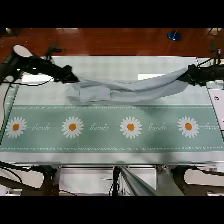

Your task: Fold the shirts.

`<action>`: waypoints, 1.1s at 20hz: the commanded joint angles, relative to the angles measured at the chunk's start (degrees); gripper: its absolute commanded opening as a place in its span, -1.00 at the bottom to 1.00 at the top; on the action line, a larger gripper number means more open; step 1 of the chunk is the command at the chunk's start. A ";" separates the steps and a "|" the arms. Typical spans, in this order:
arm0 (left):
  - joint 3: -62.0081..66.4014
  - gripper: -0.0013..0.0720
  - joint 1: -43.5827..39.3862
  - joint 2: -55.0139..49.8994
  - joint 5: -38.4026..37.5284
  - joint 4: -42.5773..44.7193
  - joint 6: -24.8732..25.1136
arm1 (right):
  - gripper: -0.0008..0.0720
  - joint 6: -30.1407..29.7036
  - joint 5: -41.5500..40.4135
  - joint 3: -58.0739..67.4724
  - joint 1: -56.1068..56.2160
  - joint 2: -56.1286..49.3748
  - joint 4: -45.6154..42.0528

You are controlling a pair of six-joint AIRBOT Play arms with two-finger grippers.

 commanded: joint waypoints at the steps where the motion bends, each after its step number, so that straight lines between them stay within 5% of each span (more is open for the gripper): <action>1: 0.04 -0.90 -9.75 -0.11 6.16 -9.84 -0.07 | -0.91 1.16 4.55 0.04 -0.28 7.56 -1.29; 10: 0.07 -0.90 -34.01 -8.39 20.68 -13.09 -6.54 | -0.91 2.80 9.81 0.04 -0.28 19.06 -1.11; 22: 0.09 -0.90 -42.84 -19.39 31.26 -30.99 -6.51 | -0.91 7.37 14.16 0.04 4.46 28.28 -0.66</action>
